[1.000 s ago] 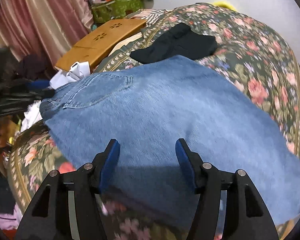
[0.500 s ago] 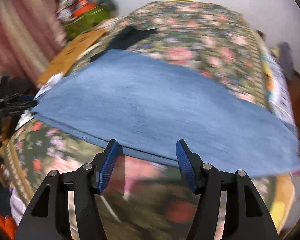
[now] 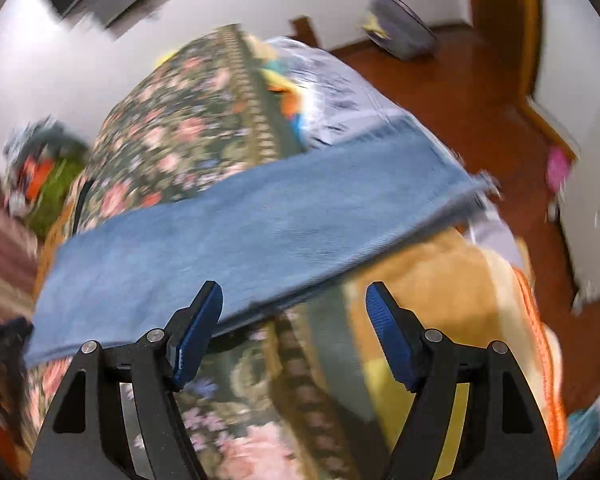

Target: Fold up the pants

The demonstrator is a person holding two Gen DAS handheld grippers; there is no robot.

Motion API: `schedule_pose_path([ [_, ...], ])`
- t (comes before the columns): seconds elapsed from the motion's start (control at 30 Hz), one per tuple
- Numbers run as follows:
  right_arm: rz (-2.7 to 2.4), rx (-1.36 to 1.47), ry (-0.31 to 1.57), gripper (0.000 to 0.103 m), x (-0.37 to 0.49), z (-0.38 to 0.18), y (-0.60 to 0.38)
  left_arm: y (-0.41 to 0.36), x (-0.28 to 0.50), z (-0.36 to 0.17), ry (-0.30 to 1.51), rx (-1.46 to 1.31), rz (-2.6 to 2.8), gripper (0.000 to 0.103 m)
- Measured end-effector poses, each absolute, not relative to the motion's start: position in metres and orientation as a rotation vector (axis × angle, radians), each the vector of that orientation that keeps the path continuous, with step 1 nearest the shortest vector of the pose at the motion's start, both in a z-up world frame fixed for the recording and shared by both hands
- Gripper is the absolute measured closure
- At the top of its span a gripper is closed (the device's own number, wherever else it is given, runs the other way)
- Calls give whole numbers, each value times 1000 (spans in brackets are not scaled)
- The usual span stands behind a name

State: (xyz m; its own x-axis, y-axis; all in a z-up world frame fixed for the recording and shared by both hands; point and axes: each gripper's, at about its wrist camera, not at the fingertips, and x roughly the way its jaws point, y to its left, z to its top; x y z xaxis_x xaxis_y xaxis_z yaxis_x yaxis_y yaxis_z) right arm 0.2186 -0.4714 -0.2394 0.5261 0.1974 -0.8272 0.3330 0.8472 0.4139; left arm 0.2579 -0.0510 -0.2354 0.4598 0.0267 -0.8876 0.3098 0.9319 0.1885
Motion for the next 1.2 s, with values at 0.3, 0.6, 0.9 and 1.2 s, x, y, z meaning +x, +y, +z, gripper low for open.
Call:
schedule_pose_path([
  [0.3,-108,772,1011,34,232,-270,-510,-101,282,-240,1123,365,-285,29],
  [0.6,-198,753,994,50,250,-285,-534,-121,298,-250,1133,307,-325,28],
  [0.9,-255,737,959,96,258,-281,-555,-116,299,-252,1131,272,-321,23],
  [1.2,-248,610,837,97,267,-207,-543,-112,297,-239,1133,217,-319,22],
])
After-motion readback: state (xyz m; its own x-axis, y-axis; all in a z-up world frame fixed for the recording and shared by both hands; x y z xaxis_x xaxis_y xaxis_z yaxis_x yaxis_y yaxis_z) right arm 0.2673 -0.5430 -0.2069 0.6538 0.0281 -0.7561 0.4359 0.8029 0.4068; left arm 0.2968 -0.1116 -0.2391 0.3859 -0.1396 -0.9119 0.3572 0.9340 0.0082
